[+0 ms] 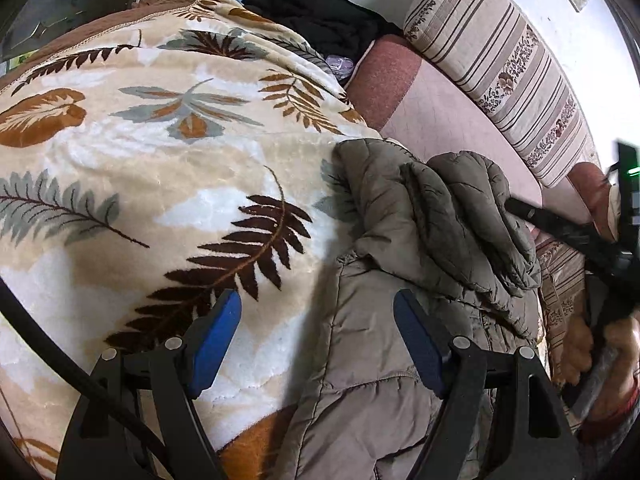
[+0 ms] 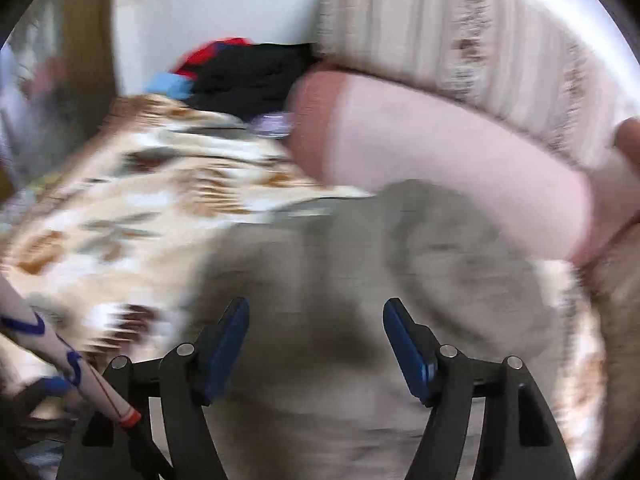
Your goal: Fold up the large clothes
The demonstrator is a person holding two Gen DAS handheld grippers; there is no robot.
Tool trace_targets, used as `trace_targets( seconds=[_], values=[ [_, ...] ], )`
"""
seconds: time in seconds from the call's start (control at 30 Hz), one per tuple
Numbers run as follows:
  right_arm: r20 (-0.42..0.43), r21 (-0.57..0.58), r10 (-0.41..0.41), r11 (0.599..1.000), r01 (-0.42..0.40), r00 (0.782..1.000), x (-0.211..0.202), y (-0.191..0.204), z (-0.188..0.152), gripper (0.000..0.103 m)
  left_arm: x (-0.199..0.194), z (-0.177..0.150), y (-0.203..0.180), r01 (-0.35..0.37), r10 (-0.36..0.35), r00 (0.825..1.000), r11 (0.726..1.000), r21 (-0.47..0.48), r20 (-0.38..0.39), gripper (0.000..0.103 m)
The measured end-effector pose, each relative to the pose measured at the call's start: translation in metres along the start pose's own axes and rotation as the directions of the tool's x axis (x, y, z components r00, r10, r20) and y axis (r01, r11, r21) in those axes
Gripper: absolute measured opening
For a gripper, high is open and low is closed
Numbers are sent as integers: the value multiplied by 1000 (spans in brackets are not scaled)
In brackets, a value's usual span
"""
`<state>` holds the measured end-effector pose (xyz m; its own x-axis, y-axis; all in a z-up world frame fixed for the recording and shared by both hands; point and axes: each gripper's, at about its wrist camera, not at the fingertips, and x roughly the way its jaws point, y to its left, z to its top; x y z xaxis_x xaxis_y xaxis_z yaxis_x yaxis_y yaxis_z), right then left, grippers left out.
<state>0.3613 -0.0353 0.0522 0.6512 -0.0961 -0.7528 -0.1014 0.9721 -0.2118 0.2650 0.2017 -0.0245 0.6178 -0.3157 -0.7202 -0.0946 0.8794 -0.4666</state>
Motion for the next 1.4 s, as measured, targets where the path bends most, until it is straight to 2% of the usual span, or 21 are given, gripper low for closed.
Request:
trace_targets(
  seconds=[0.03,0.07,0.1,0.13,0.17,0.2,0.33,0.4,0.43,0.5,0.53,0.7,0.87,0.97,1.07,1.23,1.3,1.4],
  values=[
    [-71,12,-43,999,44,997,20,-12,-3,50,0,-1,-1,-5,5,1000,1000,6,0,77],
    [-124,30,-50,998,54,991,32,-21,-7,45,1,-1,-2,-9,9,1000,1000,11,0,77],
    [-200,71,-34,996,49,979,49,-32,-14,44,1,-1,-4,-15,15,1000,1000,18,0,77],
    [-271,134,17,991,20,962,62,-42,-25,44,1,-2,-4,-19,19,1000,1000,23,1,77],
    [-289,172,54,985,-4,956,65,-47,-33,44,2,-2,-6,-25,25,1000,999,29,3,77],
    [-291,197,82,980,-24,953,66,-48,-43,44,2,-2,-7,-28,28,1000,999,34,4,78],
    [-240,111,53,994,-27,969,51,-35,-48,44,4,-2,-12,-30,31,1000,998,57,-2,77],
    [-208,157,108,985,-75,972,34,-44,-45,45,4,-3,-14,-40,40,999,997,69,0,77],
    [-189,179,130,979,-96,973,22,-50,-45,52,3,-4,-15,-48,47,999,996,74,6,77],
    [-161,180,113,980,-83,980,-6,-64,-53,66,1,-6,-16,-60,59,998,995,76,14,77],
    [-146,174,99,982,-73,984,-24,-75,-62,72,-1,-8,-17,-66,65,998,995,78,18,77],
    [-135,206,53,978,-24,989,-83,-138,-124,80,-20,-28,-32,-118,116,993,987,113,24,77],
    [-168,268,-29,961,74,985,-114,-212,-201,86,-56,-57,-51,-91,92,996,980,177,1,78],
    [-195,400,1,913,79,981,-116,-260,-247,88,-72,-71,-51,-108,114,993,971,215,-16,78],
    [-187,520,41,852,64,982,-110,-297,-286,88,-77,-75,-34,-118,130,990,979,168,-60,78],
    [-149,635,165,771,-34,975,-89,-320,-322,88,-67,-79,4,-46,47,984,999,5,-172,77],
    [-128,654,208,753,-75,970,-83,-321,-328,88,-59,-80,11,-20,13,978,999,-32,-207,77],
    [-84,695,288,703,-151,954,-72,-324,-333,88,-43,-80,14,34,-51,965,997,-70,-257,77]
  ],
)
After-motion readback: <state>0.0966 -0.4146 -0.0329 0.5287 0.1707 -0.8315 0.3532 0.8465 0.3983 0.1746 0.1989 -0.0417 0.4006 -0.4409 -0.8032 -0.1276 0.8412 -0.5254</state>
